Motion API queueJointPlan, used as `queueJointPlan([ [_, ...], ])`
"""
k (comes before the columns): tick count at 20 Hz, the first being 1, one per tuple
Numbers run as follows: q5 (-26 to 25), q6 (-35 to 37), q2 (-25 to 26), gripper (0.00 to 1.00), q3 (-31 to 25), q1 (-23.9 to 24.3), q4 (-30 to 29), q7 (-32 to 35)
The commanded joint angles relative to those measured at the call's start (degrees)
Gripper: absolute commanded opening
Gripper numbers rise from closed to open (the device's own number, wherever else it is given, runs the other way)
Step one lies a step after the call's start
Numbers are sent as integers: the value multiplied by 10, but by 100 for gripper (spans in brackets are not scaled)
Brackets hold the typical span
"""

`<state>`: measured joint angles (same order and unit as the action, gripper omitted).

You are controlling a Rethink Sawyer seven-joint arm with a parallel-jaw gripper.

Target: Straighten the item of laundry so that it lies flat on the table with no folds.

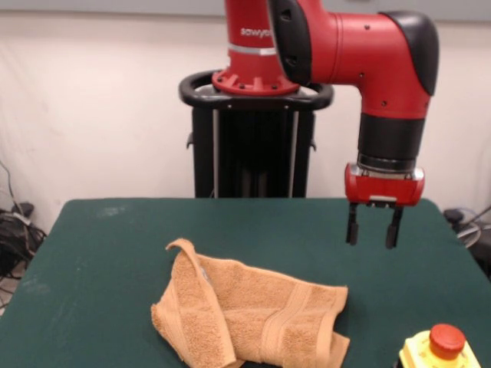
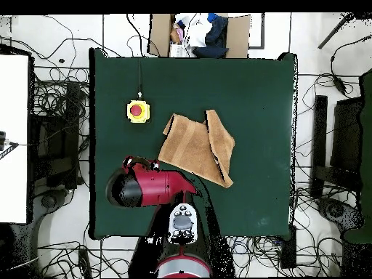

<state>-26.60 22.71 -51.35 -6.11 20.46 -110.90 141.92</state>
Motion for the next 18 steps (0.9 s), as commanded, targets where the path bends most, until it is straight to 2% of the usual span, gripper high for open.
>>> queueJointPlan([
  [1, 89, 116, 88, 100, 50, -89, 149, 160],
  [6, 141, 155, 123, 100, 69, -122, 214, 155],
  [11, 183, 294, 73, 100, 85, -147, 254, 135],
  [18, 215, 409, 31, 100, 97, -163, 288, 122],
])
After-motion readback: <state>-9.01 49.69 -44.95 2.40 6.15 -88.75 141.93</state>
